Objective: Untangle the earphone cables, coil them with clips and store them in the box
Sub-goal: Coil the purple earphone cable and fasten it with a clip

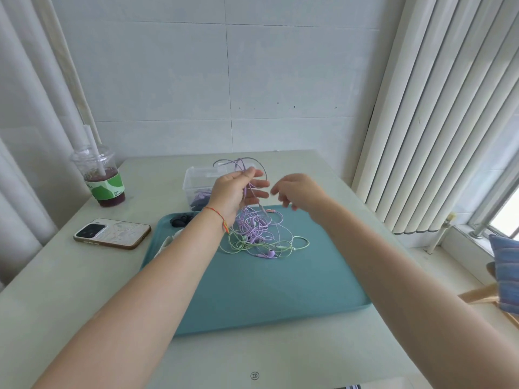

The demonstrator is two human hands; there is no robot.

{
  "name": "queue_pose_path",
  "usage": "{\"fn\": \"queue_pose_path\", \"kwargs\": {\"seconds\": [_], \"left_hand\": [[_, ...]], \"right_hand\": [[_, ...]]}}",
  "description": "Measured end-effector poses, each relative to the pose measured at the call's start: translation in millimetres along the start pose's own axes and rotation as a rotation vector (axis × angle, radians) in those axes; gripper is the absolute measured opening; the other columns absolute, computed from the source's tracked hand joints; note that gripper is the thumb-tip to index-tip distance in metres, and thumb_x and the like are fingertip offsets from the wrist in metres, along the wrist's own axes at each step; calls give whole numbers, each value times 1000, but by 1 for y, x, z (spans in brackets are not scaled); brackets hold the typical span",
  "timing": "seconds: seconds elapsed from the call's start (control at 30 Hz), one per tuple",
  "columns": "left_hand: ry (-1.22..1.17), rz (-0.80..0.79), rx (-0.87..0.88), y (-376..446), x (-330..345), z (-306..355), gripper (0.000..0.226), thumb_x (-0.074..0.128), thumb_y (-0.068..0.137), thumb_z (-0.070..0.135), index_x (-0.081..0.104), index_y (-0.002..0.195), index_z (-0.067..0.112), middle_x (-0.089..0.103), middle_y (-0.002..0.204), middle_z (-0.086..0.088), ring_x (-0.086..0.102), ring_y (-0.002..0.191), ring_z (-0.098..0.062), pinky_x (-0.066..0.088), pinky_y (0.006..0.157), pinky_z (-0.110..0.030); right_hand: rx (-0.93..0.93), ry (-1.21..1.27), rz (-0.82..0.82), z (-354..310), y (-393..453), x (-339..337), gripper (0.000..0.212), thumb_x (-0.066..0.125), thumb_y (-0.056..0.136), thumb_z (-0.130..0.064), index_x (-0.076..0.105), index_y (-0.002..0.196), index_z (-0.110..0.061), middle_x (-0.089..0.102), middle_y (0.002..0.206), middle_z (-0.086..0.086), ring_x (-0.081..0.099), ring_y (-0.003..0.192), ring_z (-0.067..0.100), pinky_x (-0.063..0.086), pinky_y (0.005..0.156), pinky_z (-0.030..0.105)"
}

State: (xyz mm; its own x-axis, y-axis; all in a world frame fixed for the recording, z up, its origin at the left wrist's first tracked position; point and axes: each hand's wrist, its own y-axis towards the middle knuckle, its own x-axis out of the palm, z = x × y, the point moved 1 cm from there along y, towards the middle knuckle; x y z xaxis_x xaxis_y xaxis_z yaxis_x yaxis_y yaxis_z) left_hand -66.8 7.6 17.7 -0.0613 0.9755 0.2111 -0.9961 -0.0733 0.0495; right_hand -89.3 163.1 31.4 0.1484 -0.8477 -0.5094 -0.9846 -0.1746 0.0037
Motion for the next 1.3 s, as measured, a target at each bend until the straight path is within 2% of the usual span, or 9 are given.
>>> {"fn": "queue_pose_path", "kwargs": {"seconds": [0.13,0.3,0.47,0.6,0.7,0.8,0.9,1.0,1.3], "left_hand": [[-109,21,49,1,7,5,22,51,100,21,67,97,6,72,81,-11,68,61,-21,54,53,-23],[-123,217,185,6,-3,9,21,51,100,19,67,93,7,70,73,-9,67,61,-18,55,58,-23],[-2,380,357,12,-18,11,17,56,97,20,71,89,15,72,80,-2,69,84,-18,55,88,-32],[150,281,337,14,-12,4,17,61,94,26,72,81,29,74,86,8,69,97,-16,50,99,-40],[252,157,308,10,-1,1,13,63,92,31,73,83,29,74,91,6,69,97,-12,49,100,-39],[284,148,299,10,5,3,14,69,83,41,75,79,29,75,91,4,68,96,-14,49,99,-38],[315,203,311,12,3,7,19,68,82,46,74,75,30,72,86,0,60,79,-16,48,86,-35],[367,213,320,13,2,7,18,67,86,42,72,72,31,66,79,-2,52,75,-15,41,75,-30],[467,-81,169,1,28,-7,31,63,90,43,76,86,14,75,90,0,68,87,-11,51,95,-33]], "right_hand": [[-63,-251,-314,7,-8,17,21,65,81,-26,73,99,-16,69,102,8,58,86,15,50,80,33],[-60,-437,-222,17,2,16,11,66,83,-18,74,89,-13,66,78,1,54,66,11,42,58,20],[-5,-358,-147,30,9,2,10,67,85,-17,75,84,-11,70,73,4,57,58,7,46,57,18],[-104,208,-105,6,9,-4,12,60,93,-12,67,85,-6,73,80,9,69,72,18,57,81,32],[-165,416,-132,-22,-1,-8,14,53,97,-12,61,88,-6,67,68,11,68,63,24,60,76,36],[-198,438,-71,-40,-6,-17,16,49,99,-16,58,86,-12,42,48,0,41,38,17,49,46,30],[-230,324,57,-49,-2,-31,16,51,96,-17,59,81,-15,34,47,-4,27,39,14,26,42,19],[-247,227,104,-53,1,-43,20,49,90,-5,64,82,-15,40,57,-1,36,46,13,33,45,22],[-196,383,-39,-40,-2,-33,26,40,99,-8,66,99,-14,55,59,10,58,53,21,58,65,40]]}}
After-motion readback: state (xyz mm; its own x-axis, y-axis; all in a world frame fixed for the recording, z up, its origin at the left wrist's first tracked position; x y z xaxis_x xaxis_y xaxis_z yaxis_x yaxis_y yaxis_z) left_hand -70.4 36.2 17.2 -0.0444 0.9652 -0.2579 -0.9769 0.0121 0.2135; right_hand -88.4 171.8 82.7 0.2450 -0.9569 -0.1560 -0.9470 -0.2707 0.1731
